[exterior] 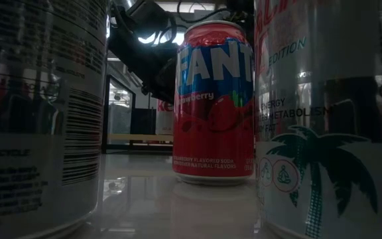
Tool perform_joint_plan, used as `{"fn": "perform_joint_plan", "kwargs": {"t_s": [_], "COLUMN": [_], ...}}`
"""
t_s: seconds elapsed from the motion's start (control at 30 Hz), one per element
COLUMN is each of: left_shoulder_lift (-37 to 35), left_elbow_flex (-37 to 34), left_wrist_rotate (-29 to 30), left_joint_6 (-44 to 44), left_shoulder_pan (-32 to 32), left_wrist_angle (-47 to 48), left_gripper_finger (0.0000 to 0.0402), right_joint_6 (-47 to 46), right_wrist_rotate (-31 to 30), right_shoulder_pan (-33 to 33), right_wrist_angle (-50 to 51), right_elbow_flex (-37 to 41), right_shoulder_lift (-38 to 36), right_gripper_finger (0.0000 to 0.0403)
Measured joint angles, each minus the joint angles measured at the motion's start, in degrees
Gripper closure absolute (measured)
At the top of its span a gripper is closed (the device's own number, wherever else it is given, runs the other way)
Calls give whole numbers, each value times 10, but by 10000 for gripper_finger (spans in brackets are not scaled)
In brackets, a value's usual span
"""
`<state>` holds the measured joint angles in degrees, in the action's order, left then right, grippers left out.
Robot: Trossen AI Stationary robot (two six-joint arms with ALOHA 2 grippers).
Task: Place canned beverage on shelf
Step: Put the pink soda can on the shelf
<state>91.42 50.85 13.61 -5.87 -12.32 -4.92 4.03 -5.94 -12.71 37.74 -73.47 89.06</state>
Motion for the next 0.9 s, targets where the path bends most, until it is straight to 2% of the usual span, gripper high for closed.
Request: {"fn": "perform_joint_plan", "kwargs": {"t_s": [0.23, 0.67, 0.9], "left_shoulder_lift": [0, 0, 0], "left_elbow_flex": [0, 0, 0], "left_wrist_rotate": [0, 0, 0], "left_joint_6": [0, 0, 0], "left_shoulder_pan": [0, 2, 14], "left_wrist_angle": [1, 3, 4], "left_gripper_finger": [239, 239, 239], "right_joint_6": [-27, -27, -23], "right_wrist_rotate": [54, 51, 51], "right_shoulder_pan": [5, 19, 18], "right_wrist_angle": [55, 9, -30], "right_elbow_flex": [0, 0, 0], "right_shoulder_lift": [2, 66, 77], "right_gripper_finger": [19, 20, 20]}}
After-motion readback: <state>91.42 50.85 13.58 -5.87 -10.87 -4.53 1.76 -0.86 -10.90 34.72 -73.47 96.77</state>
